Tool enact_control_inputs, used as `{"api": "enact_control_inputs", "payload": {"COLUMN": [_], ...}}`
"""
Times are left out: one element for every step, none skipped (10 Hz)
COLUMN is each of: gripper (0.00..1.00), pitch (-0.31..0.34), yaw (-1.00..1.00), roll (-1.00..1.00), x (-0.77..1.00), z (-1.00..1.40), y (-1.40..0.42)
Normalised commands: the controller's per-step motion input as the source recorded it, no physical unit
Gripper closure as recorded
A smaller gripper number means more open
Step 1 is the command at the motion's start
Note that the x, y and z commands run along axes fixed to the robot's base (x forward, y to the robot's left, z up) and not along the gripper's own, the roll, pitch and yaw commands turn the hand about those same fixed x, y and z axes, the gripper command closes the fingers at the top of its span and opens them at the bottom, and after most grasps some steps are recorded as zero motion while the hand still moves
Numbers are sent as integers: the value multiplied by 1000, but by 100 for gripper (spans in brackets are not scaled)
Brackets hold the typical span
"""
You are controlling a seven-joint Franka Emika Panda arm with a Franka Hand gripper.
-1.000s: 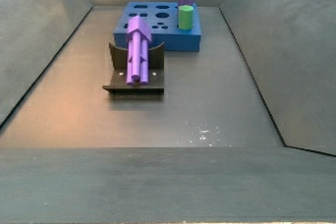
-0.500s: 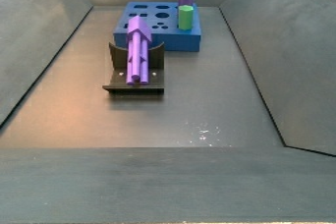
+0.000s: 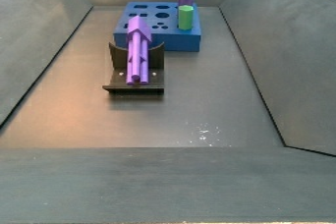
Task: Pick up the 3 prong object. Move up. Place the 3 prong object on the fixture. Regrasp the 3 prong object. Move to above the board. Insert the 3 prong object.
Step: Regrasp the 3 prong object.
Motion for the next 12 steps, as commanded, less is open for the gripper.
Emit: {"api": "enact_control_inputs", "payload": {"gripper": [0,0,0,0,0,0,0,0,0,0,0,0], "pitch": [65,60,44,38,35,29,22,19,17,18,21,27], "yaw": [96,104,120,119,113,108,104,99,91,87,81,77], "roll": [109,115,114,103,96,93,96,98,103,106,112,115], "x": [236,239,247,258,269,283,299,312,329,336,357,390], "z": [-1000,-1000,-1000,-1000,-1000,-1000,-1000,-1000,-1000,-1000,-1000,-1000], "y": [40,41,34,26,23,18,11,5,-4,-8,-19,-29]}}
